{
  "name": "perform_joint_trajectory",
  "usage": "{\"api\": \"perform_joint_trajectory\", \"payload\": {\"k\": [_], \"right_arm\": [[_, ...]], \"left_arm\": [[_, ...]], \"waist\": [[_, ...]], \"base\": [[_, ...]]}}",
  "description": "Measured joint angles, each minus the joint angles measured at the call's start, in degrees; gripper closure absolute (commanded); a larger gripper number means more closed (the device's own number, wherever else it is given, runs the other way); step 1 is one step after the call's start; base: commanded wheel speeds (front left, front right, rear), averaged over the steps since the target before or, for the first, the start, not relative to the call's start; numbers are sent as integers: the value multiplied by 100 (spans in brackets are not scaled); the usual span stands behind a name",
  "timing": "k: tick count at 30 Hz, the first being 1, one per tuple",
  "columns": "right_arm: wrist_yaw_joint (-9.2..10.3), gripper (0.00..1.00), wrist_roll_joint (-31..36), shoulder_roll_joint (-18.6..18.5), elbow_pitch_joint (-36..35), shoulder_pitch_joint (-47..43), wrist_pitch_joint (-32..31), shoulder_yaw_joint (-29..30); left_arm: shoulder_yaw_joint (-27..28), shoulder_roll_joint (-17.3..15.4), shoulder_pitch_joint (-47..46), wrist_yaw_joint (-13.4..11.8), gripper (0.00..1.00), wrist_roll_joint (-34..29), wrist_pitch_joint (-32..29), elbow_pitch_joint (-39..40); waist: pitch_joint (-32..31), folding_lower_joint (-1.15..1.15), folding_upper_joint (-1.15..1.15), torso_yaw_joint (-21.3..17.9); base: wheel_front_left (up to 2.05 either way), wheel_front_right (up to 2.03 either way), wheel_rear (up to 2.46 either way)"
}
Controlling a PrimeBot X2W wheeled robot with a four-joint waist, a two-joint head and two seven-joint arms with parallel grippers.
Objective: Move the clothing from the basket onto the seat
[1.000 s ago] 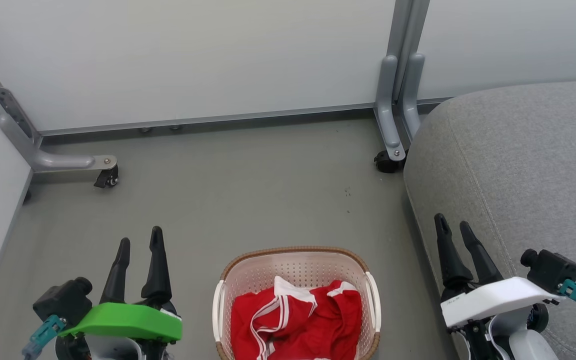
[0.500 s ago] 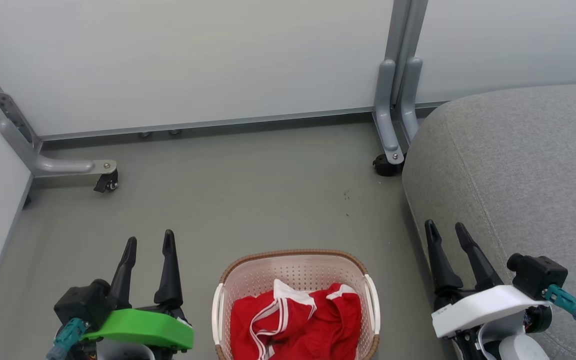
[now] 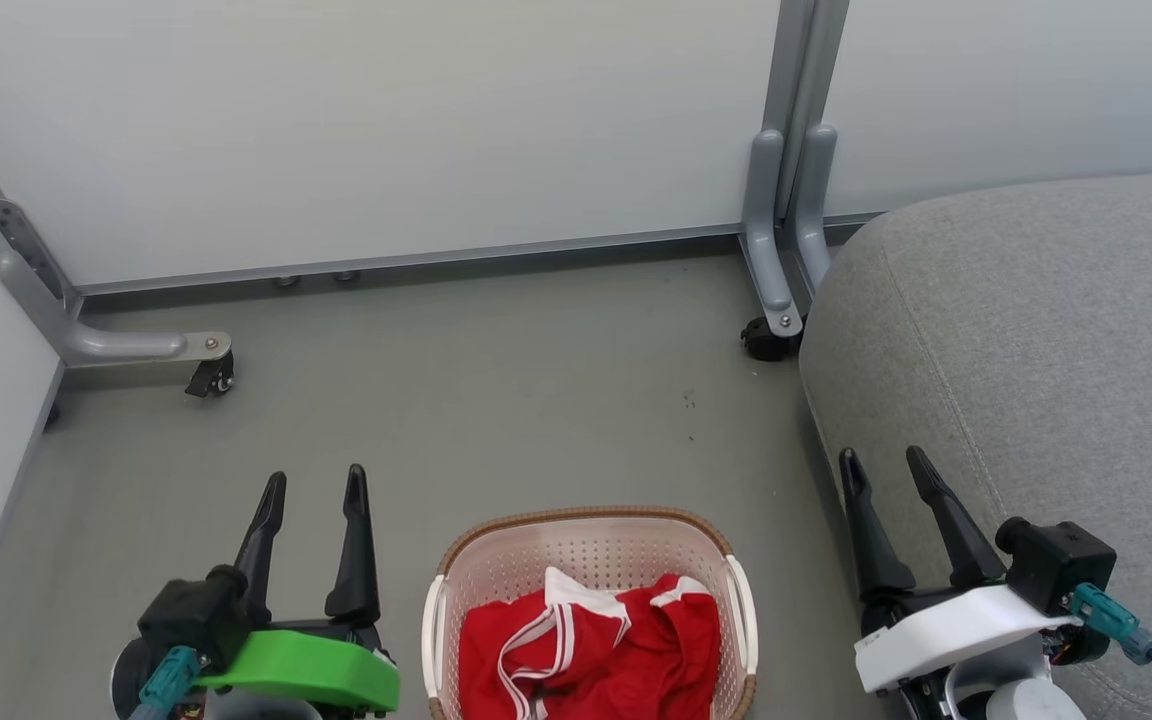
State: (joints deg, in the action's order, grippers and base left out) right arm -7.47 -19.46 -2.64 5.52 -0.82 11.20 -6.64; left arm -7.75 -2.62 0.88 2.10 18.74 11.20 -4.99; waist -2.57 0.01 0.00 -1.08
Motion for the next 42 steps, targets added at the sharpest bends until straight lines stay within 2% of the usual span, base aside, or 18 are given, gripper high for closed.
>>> {"api": "perform_joint_trajectory", "payload": {"k": [19, 33, 42], "right_arm": [[-1, 0, 980, -5, -32, -47, 208, -70], [-2, 0, 1535, -10, -37, -122, 356, -166], [-2, 0, 1615, -11, -49, -126, 385, -146]], "left_arm": [[-45, -3, 97, 22, 0, -289, 220, -82], [-97, -5, 142, -11, 0, -825, 358, -166], [-67, -7, 142, -18, 0, -870, 392, -232]], "waist": [[-44, 0, 0, 58], [-61, 0, 0, -28], [-49, 0, 0, -57]], "base": [[0, 0, 0], [0, 0, 0], [0, 0, 0]]}}
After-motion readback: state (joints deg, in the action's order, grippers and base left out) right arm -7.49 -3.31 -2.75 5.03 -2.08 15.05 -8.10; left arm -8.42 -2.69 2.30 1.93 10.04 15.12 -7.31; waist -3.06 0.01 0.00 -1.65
